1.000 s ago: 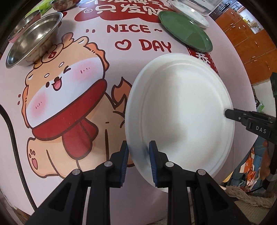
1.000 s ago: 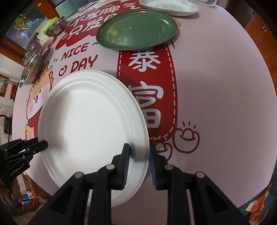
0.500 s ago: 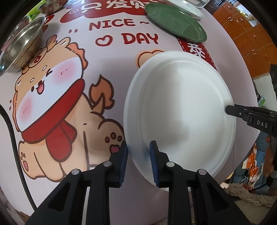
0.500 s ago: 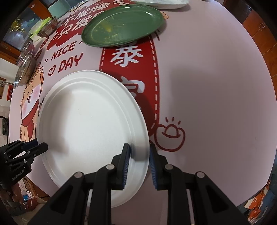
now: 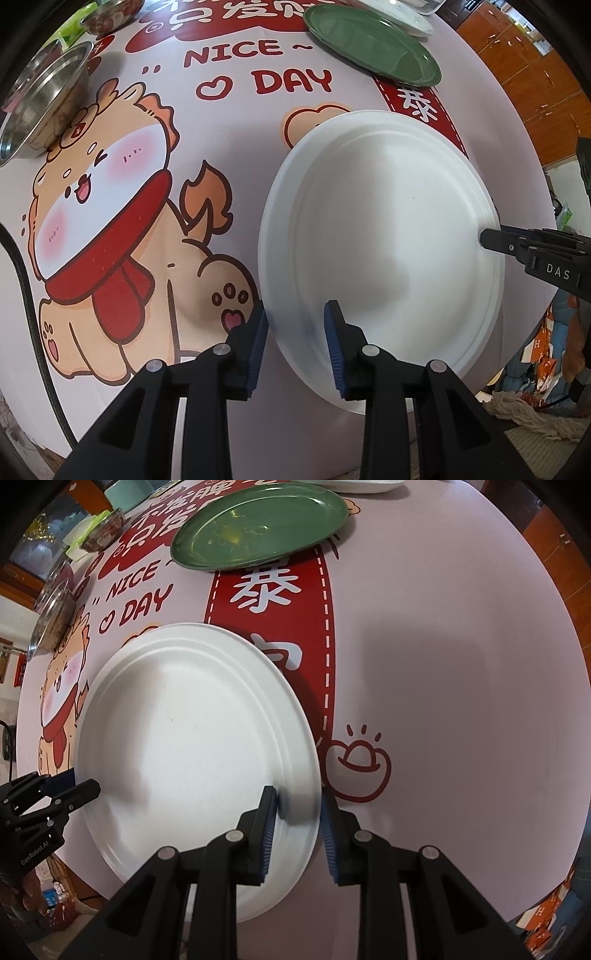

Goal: Organize plates and bowls

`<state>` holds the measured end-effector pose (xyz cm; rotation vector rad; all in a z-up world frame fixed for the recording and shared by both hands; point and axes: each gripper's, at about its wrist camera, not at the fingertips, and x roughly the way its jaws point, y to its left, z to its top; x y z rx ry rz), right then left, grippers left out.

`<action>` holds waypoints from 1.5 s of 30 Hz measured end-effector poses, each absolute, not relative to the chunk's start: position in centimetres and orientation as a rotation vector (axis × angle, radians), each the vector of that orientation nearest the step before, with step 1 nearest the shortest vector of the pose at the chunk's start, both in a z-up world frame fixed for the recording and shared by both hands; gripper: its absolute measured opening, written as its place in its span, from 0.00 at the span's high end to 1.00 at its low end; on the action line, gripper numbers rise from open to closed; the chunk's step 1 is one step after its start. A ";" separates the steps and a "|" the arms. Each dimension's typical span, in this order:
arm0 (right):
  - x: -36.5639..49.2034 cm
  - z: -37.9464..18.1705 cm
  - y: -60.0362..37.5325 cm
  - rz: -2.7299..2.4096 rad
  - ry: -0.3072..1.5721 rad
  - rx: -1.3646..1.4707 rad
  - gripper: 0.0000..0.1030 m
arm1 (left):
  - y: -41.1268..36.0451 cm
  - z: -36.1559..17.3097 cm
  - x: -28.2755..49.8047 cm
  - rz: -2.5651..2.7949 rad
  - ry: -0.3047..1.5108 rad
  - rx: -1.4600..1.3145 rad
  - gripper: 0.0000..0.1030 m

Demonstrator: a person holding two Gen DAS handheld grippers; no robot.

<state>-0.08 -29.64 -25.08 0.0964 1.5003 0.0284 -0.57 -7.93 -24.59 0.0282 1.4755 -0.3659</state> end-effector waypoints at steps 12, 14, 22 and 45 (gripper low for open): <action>-0.1 -25.9 -28.8 0.035 1.509 0.091 0.71 | -7.7 -24.1 -1.1 -0.359 1.448 0.031 0.50; -0.1 -26.0 -28.9 0.034 1.509 0.095 0.71 | -7.8 -23.9 -1.0 -0.361 1.441 0.035 0.49; -0.2 -25.9 -29.8 0.037 1.508 0.104 0.71 | -8.3 -23.4 -0.8 -0.351 1.428 0.040 0.39; -1.5 -20.1 -31.7 0.042 1.378 0.093 0.69 | -7.1 -17.8 -0.3 -0.318 1.314 0.054 0.32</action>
